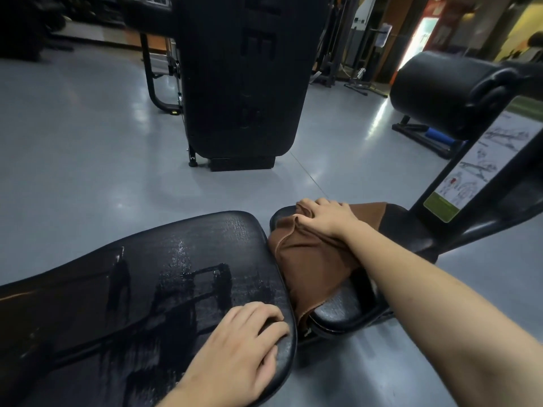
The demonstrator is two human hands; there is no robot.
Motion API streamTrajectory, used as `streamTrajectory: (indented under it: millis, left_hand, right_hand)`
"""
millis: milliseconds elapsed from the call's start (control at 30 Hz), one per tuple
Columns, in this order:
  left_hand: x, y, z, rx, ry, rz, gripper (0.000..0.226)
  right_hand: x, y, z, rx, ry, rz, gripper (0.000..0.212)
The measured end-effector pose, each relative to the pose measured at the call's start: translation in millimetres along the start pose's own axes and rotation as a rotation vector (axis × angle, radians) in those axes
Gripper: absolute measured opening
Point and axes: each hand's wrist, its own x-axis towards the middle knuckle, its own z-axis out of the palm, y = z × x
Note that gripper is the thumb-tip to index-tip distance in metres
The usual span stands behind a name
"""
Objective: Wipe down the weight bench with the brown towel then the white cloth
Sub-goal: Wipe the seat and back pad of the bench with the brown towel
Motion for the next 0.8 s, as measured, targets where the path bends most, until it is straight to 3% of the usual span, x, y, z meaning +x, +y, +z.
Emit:
streamTrajectory:
  millis: [200, 400, 533, 667, 800]
  left_hand:
    - [0.3, -2.7, 0.8, -0.022, 0.007, -0.013, 0.033]
    - [-1.3, -4.9, 2.2, -0.028, 0.017, 0.007, 0.026]
    - [-1.6, -3.5, 1.5, -0.013, 0.002, -0.009, 0.027]
    - [-2.7, -2.4, 1.0, -0.001, -0.015, -0.032, 0.029]
    - [-3.1, -3.1, 1.7, 0.015, -0.016, -0.032, 0.028]
  right_hand:
    - [23.5, -49.8, 5.2, -0.045, -0.022, -0.114, 0.065]
    - [13.4, -49.0, 12.0, -0.119, 0.010, -0.271, 0.057]
    - [-7.6, -39.2, 18.1, -0.120, 0.089, -0.370, 0.074]
    - [-30.1, -15.3, 19.3, -0.058, 0.107, -0.359, 0.058]
    - [-50.7, 20.9, 16.0, -0.014, 0.107, -0.244, 0.058]
